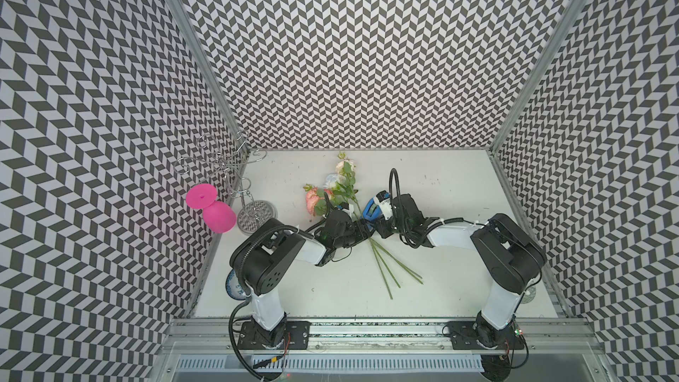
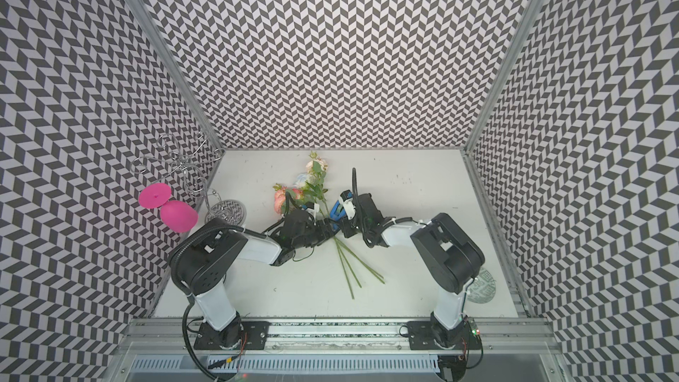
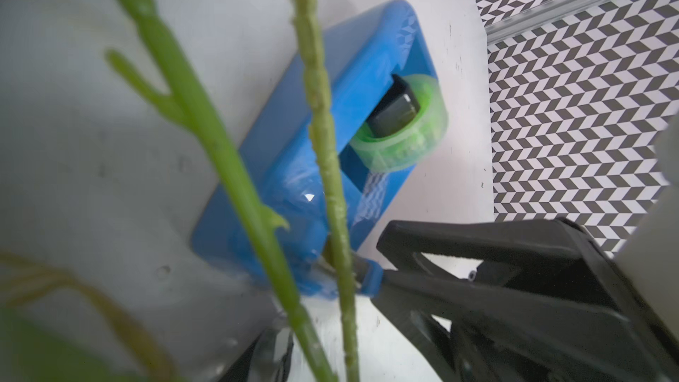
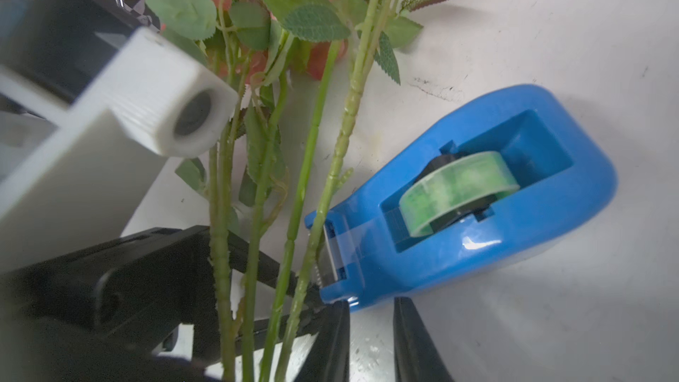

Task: Wrap bouquets with tape
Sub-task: Move the Tape Cutter to the center of the board.

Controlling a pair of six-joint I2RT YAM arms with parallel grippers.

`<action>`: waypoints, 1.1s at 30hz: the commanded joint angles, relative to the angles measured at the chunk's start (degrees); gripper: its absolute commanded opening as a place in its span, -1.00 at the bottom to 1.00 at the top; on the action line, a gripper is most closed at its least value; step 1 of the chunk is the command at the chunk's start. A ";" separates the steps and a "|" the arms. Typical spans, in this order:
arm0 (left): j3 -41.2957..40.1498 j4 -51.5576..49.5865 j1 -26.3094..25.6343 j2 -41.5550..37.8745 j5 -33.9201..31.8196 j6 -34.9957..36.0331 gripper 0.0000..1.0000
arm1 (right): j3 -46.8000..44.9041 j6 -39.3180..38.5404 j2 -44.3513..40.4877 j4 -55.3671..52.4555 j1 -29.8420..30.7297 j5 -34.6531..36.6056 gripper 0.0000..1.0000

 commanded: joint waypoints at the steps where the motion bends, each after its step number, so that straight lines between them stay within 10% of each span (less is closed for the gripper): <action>1: 0.07 -3.93 1.26 -2.20 -3.89 3.08 0.39 | -1.82 -0.82 -5.86 -0.88 -0.25 -4.27 -0.39; 16: -3.17 -4.66 3.52 -4.30 -0.73 4.81 0.63 | -9.53 -4.50 -10.50 1.17 3.48 -8.90 0.05; 31: -5.28 -10.91 9.16 -17.49 -0.61 8.64 0.59 | -8.80 -5.50 -13.46 -0.93 10.63 5.77 0.24; 33: -5.19 -11.06 9.64 -17.28 0.74 9.11 0.55 | -9.77 -5.19 -15.71 -0.74 10.60 7.99 0.53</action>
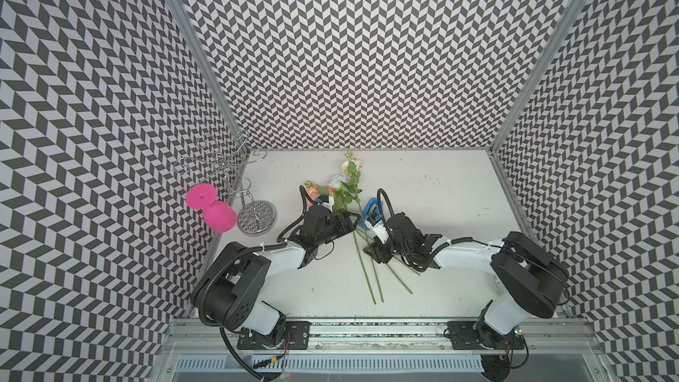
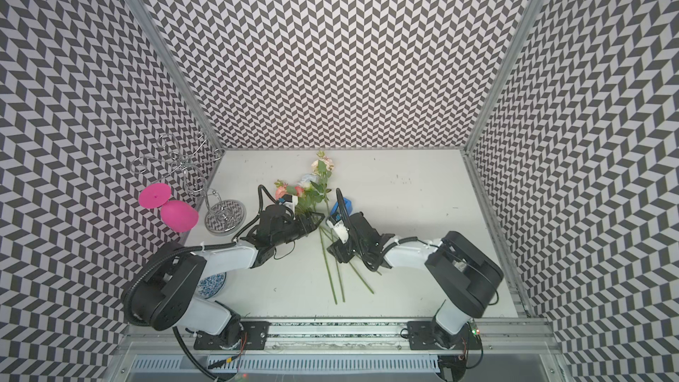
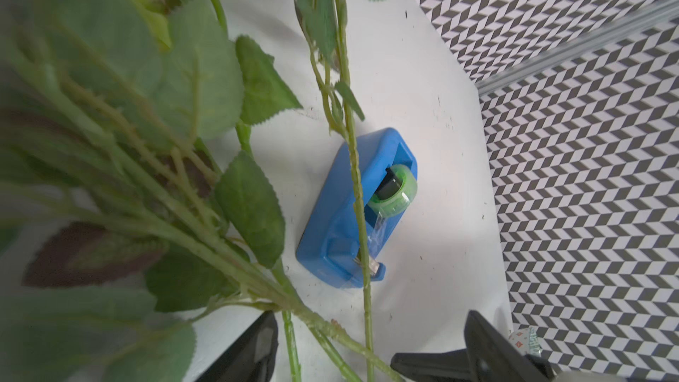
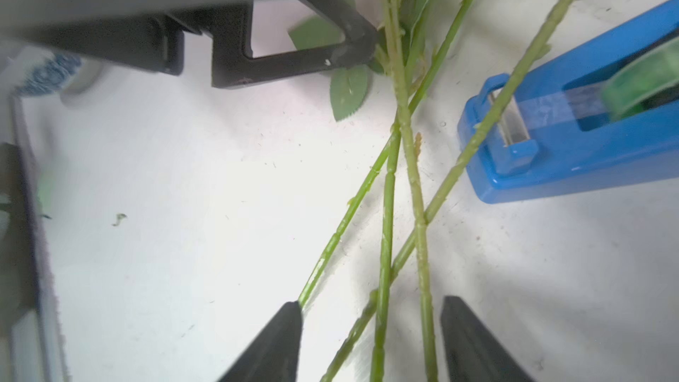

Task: Wrap bouquets with tape
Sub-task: Move the Tape Cutter to the center of the board.

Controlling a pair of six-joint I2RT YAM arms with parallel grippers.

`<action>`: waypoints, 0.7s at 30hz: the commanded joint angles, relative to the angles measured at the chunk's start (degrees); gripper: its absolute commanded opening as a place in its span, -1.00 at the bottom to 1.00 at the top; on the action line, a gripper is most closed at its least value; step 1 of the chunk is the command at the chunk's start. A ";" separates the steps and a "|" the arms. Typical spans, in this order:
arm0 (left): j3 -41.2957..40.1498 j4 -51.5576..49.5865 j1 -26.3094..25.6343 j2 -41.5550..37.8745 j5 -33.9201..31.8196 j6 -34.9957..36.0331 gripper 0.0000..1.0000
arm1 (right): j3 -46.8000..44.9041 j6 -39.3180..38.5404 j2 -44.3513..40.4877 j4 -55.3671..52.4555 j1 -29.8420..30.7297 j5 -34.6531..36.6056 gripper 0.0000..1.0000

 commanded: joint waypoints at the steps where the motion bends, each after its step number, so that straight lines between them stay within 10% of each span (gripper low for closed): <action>1: -0.41 -1.76 0.88 -0.33 1.80 1.92 0.54 | -1.72 1.06 -4.98 4.24 0.21 4.83 0.70; 11: -4.92 -1.56 0.24 -4.17 1.69 1.52 0.52 | 7.16 2.29 8.48 -0.73 1.98 6.88 0.98; 21: -6.46 -2.61 1.50 -7.47 2.80 1.05 0.52 | 11.95 -0.99 17.50 -4.71 8.63 18.93 0.62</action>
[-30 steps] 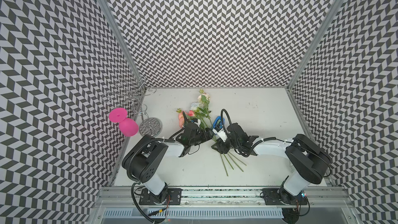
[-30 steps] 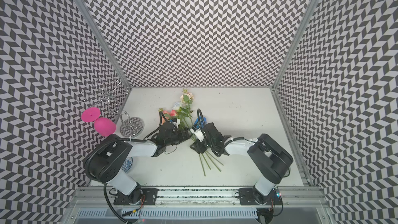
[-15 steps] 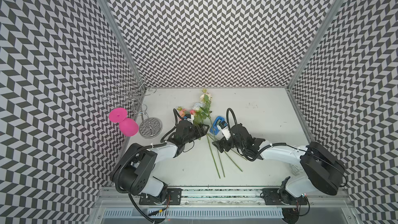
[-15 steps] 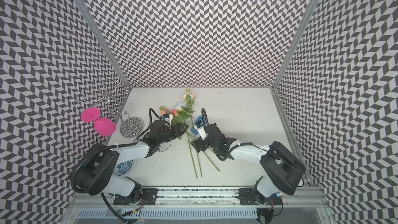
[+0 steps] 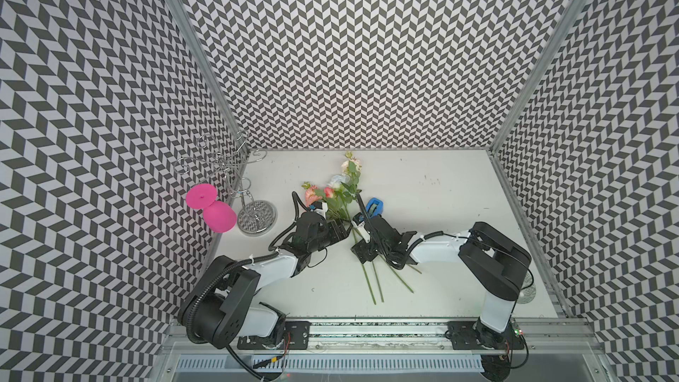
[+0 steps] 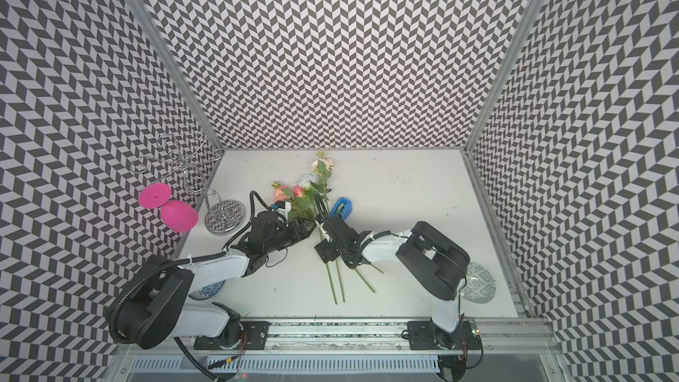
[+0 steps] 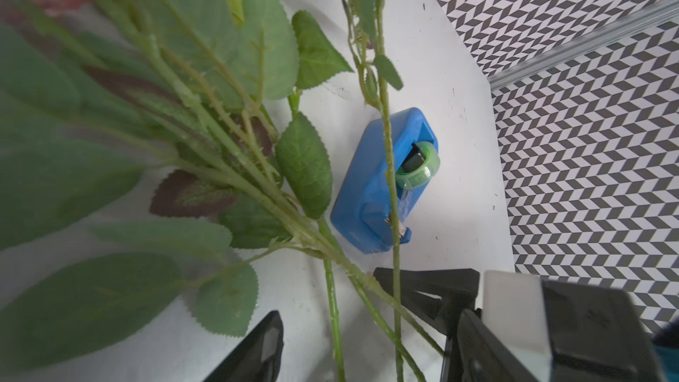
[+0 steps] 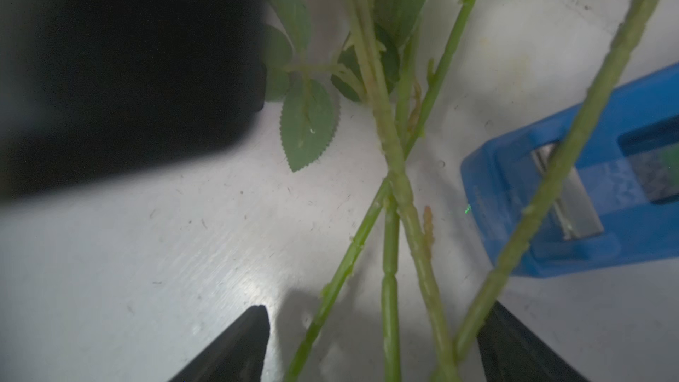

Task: Wrap bouquets with tape
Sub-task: Move the Tape Cutter to the center of the board, then gather the flowers at the center of the board.

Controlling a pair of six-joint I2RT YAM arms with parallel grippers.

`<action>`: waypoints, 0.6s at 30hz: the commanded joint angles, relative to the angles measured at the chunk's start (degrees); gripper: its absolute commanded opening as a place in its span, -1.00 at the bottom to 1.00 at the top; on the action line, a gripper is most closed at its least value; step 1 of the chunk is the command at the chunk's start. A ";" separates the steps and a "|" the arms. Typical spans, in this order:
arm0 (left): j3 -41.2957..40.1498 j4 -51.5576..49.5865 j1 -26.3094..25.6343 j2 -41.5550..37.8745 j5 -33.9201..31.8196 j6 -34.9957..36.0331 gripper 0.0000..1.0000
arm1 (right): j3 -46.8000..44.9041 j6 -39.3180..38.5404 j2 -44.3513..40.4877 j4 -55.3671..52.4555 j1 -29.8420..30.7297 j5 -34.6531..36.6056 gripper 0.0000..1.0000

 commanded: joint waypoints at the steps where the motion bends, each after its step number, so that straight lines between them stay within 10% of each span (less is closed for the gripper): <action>1: -0.77 0.46 0.76 -2.35 1.55 0.03 0.51 | -0.21 -2.76 2.17 -1.22 2.28 4.25 0.48; 7: -1.96 -1.67 3.66 -7.23 2.20 0.28 0.50 | -1.40 -7.88 1.94 -1.83 2.43 3.86 -0.53; 18: 0.28 -3.31 5.75 -7.22 3.90 2.01 0.50 | -0.59 -10.50 1.01 -5.14 -2.13 0.09 -0.47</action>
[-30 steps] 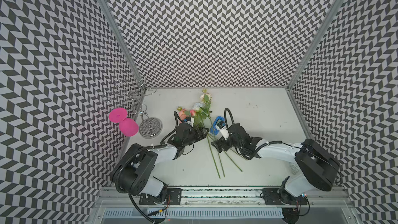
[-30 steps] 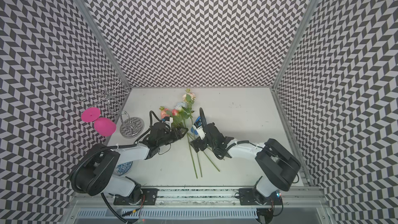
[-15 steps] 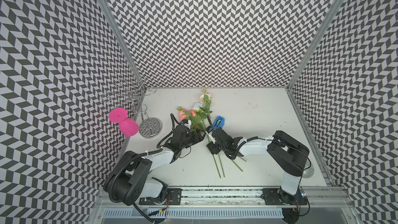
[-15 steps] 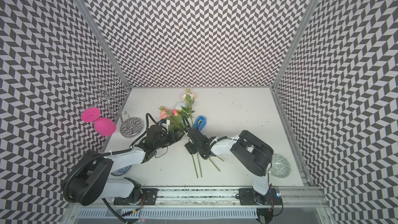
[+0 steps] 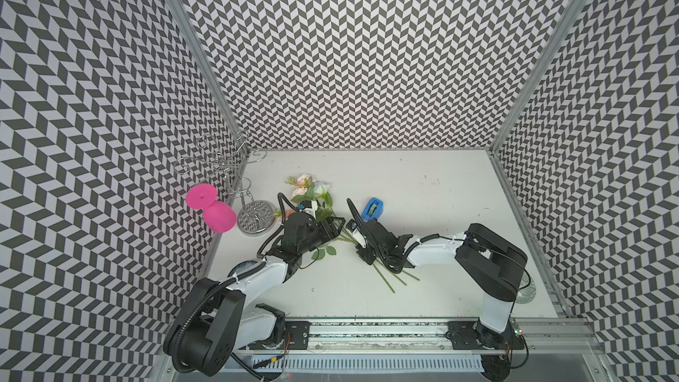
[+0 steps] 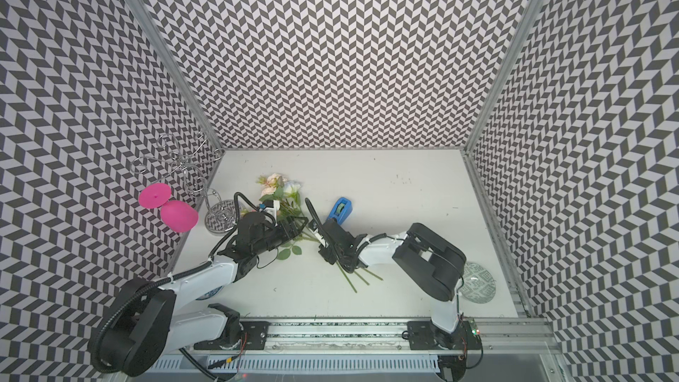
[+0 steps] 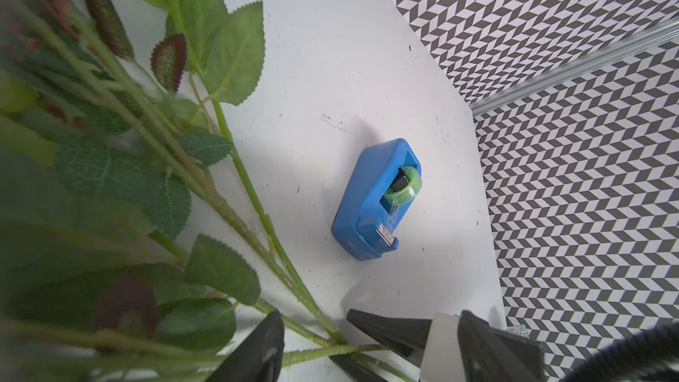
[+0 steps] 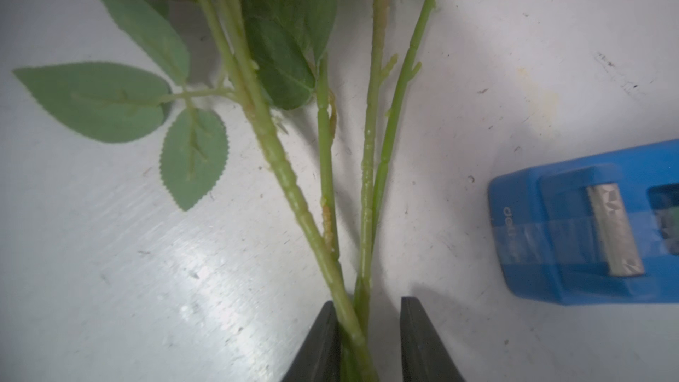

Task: Wrap bouquets with tape
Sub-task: Gather the flowers at the center of the board.

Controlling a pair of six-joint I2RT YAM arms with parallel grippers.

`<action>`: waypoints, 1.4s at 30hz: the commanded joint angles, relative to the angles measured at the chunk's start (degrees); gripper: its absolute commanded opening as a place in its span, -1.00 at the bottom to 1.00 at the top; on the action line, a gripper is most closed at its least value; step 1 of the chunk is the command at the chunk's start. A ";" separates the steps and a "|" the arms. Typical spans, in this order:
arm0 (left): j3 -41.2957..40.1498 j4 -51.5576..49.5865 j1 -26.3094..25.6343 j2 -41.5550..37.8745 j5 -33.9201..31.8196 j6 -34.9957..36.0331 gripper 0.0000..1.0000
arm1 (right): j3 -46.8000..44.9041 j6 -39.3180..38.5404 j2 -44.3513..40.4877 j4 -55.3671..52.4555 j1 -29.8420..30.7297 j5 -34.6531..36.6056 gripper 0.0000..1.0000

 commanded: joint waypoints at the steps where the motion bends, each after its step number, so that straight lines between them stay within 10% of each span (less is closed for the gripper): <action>1: 2.45 -0.42 0.68 1.08 1.48 1.56 0.49 | -0.89 -0.09 0.40 -5.13 -2.72 -1.10 -0.53; 10: 8.89 -1.46 0.78 5.03 4.16 4.63 0.45 | -2.54 0.45 -0.48 -4.08 -4.71 -1.87 -0.51; 21: 17.10 -2.66 1.25 11.95 18.71 17.63 0.12 | -8.88 7.10 -14.27 5.24 -11.40 -18.14 0.08; 28: 16.12 8.60 0.92 20.33 23.74 17.32 0.04 | -11.93 15.18 -16.20 12.74 -13.92 -15.25 -0.02; 42: 17.88 -1.98 -5.02 21.97 6.49 23.38 -0.04 | -8.71 14.85 -7.01 15.39 -13.20 -10.16 -0.03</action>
